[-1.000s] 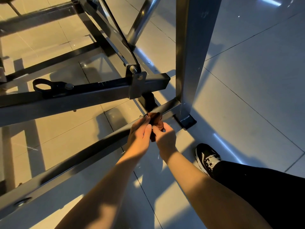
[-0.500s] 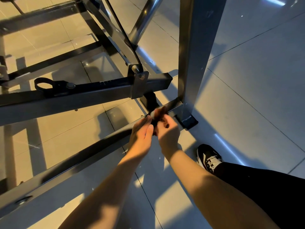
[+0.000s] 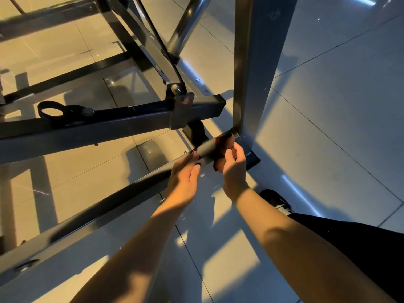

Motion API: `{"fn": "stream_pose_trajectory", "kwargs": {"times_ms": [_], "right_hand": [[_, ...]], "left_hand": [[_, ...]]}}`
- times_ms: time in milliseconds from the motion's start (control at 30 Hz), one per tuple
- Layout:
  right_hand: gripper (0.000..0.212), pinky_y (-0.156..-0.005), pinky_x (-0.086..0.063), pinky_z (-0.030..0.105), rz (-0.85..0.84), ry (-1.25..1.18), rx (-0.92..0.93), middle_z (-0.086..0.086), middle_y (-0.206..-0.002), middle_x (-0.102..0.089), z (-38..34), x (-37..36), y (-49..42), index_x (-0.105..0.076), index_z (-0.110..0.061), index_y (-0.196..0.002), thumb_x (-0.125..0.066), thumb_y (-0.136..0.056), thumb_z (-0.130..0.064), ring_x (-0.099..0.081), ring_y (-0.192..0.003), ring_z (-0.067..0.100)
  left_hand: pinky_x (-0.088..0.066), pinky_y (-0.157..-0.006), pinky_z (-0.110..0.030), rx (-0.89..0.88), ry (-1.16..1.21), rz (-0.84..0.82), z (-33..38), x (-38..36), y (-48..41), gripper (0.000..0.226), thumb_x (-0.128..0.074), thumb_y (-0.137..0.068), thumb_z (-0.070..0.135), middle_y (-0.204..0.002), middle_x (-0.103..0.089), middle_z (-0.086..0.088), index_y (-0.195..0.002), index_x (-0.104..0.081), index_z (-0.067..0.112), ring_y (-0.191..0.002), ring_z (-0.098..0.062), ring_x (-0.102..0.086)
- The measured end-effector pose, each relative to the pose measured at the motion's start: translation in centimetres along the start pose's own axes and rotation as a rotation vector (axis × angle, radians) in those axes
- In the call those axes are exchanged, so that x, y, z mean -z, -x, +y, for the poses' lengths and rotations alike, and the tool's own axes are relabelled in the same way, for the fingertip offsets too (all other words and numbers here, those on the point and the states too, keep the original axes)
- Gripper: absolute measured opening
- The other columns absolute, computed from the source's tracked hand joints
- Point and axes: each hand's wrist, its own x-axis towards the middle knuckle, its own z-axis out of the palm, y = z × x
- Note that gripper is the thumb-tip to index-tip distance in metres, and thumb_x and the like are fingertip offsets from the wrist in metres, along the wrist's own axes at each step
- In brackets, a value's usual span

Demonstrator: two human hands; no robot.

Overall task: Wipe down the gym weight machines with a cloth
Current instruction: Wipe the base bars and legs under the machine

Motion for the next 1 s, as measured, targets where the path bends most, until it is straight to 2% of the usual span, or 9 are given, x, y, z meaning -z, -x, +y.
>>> {"fn": "stream_pose_trajectory", "kwargs": {"times_ms": [133, 267, 367, 467, 567, 667, 800, 900, 1000], "right_hand": [[0.036, -0.098, -0.056, 0.043, -0.046, 0.004, 0.036, 0.011, -0.124, -0.06, 0.6, -0.8, 2.0, -0.059, -0.036, -0.131, -0.047, -0.097, -0.029, -0.061, -0.114, 0.022], [0.025, -0.084, -0.056, 0.058, -0.198, 0.133, 0.025, 0.018, -0.105, -0.058, 2.3, -2.6, 4.8, -0.066, -0.03, -0.111, -0.053, -0.089, -0.03, -0.061, -0.09, 0.03], [0.025, -0.077, -0.054, 0.043, -0.215, 0.218, 0.0, 0.015, -0.106, -0.057, 3.0, -2.8, 5.8, -0.066, -0.022, -0.104, -0.052, -0.085, -0.029, -0.06, -0.082, 0.021], [0.015, -0.072, -0.053, 0.042, -0.235, 0.342, 0.006, 0.021, -0.095, -0.061, 3.3, -2.3, 5.5, -0.062, -0.025, -0.086, -0.048, -0.081, -0.029, -0.059, -0.076, 0.027], [0.017, -0.067, -0.054, 0.03, -0.194, 0.363, -0.033, 0.007, -0.081, -0.066, 2.2, -1.4, 6.0, -0.062, -0.024, -0.079, -0.05, -0.088, -0.015, -0.061, -0.073, 0.015], [0.02, -0.072, -0.055, 0.037, -0.114, 0.372, 0.017, 0.003, -0.082, -0.07, 1.3, -0.2, 5.9, -0.065, -0.021, -0.085, -0.049, -0.087, -0.01, -0.063, -0.08, 0.019], [0.022, -0.075, -0.057, 0.038, -0.001, 0.135, 0.031, -0.001, -0.088, -0.072, -1.0, 0.7, 3.0, -0.067, -0.022, -0.1, -0.046, -0.095, -0.018, -0.066, -0.085, 0.017], [0.029, -0.091, -0.057, 0.037, -0.13, -0.035, 0.026, 0.005, -0.117, -0.068, -1.3, 0.4, 1.8, -0.063, -0.029, -0.121, -0.046, -0.099, -0.025, -0.065, -0.107, 0.019], [0.029, -0.103, -0.053, 0.041, -0.239, 0.128, 0.106, 0.004, -0.125, -0.064, -0.1, -0.8, 3.3, -0.064, -0.029, -0.124, -0.046, -0.103, -0.023, -0.061, -0.117, 0.014]], "left_hand": [[-0.02, -0.106, 0.003, -0.052, -0.107, -0.047, -0.2, 0.5, 0.1, 0.054, -0.054, -0.1, 0.002, -0.152, -0.034, 0.009, -0.149, -0.049, 0.025, -0.133, 0.01, -0.028], [-0.018, -0.119, -0.015, -0.127, -0.209, -0.051, -0.3, 1.2, 0.8, 0.056, -0.052, -0.1, 0.005, -0.154, -0.035, 0.002, -0.152, -0.044, 0.022, -0.142, -0.007, -0.03], [-0.008, -0.118, -0.01, -0.149, -0.302, -0.016, -0.9, 1.3, 2.2, 0.056, -0.052, -0.1, 0.007, -0.155, -0.04, 0.001, -0.153, -0.041, 0.02, -0.144, -0.008, -0.026], [0.001, -0.116, -0.008, -0.084, -0.296, -0.016, -1.6, 1.0, 3.2, 0.058, -0.051, -0.102, 0.011, -0.162, -0.032, 0.005, -0.156, -0.036, 0.022, -0.148, 0.0, -0.013], [-0.004, -0.12, -0.017, -0.05, -0.274, -0.003, -1.6, 0.7, 3.1, 0.056, -0.049, -0.103, 0.013, -0.162, -0.032, 0.005, -0.156, -0.036, 0.023, -0.151, -0.007, -0.015], [-0.021, -0.124, -0.031, -0.046, -0.25, 0.019, -0.9, 0.8, 2.6, 0.052, -0.051, -0.101, 0.011, -0.154, -0.042, 0.001, -0.152, -0.043, 0.021, -0.147, -0.013, -0.027], [-0.018, -0.119, -0.02, -0.083, -0.234, -0.038, 0.6, 0.7, 1.9, 0.047, -0.05, -0.103, 0.016, -0.15, -0.044, 0.001, -0.149, -0.046, 0.02, -0.141, -0.011, -0.031], [-0.012, -0.114, -0.014, -0.1, -0.25, -0.083, 1.0, 0.0, 1.1, 0.046, -0.048, -0.105, 0.02, -0.155, -0.042, 0.0, -0.15, -0.045, 0.019, -0.144, -0.012, -0.031], [-0.017, -0.119, -0.024, -0.125, -0.202, -0.09, 1.5, -0.5, 0.7, 0.041, -0.044, -0.106, 0.02, -0.151, -0.049, -0.004, -0.147, -0.049, 0.017, -0.14, -0.014, -0.038]]}}
